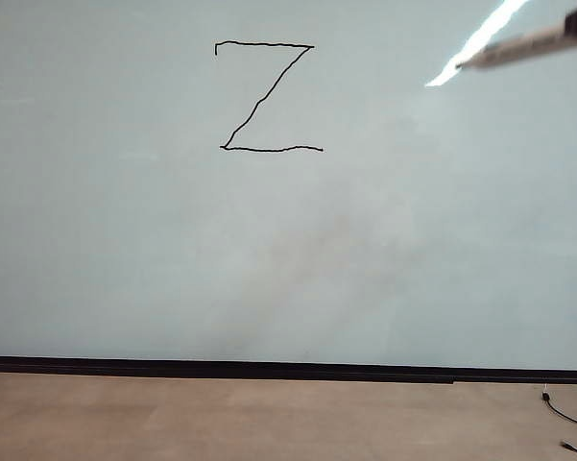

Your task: Pick up the pen on the shelf to the right of the whiteboard and write the letter Z.

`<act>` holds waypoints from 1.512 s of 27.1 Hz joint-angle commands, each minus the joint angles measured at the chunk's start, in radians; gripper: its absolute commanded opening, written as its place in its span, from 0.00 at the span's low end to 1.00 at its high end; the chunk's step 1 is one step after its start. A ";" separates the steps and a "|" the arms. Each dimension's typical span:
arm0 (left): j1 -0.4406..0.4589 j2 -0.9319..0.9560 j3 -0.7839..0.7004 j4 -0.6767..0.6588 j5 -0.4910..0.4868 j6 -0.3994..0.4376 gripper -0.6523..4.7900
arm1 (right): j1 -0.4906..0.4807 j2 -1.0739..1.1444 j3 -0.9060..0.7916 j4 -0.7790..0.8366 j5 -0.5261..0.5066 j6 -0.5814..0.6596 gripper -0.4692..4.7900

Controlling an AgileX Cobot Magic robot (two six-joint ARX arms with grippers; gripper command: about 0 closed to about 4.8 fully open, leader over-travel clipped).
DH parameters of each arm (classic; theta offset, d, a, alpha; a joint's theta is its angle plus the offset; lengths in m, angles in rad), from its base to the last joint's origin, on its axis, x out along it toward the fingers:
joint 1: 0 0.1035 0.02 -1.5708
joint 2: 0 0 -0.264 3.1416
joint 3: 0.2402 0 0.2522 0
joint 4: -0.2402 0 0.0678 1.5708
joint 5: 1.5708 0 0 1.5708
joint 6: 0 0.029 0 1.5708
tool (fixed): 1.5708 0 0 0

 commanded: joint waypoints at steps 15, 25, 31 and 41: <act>0.000 0.001 0.002 0.005 0.000 0.004 0.11 | -0.621 0.000 -0.014 -0.044 -0.330 0.090 0.08; 0.000 0.001 0.002 0.005 0.000 0.004 0.11 | -0.918 0.000 -0.014 -0.093 -0.363 0.181 0.08; 0.000 0.001 0.002 0.005 0.000 0.004 0.11 | -0.914 0.000 -0.014 -0.126 -0.323 0.183 0.08; 0.000 0.001 0.002 0.005 0.000 0.004 0.11 | -0.914 0.000 -0.014 -0.153 -0.337 0.182 0.08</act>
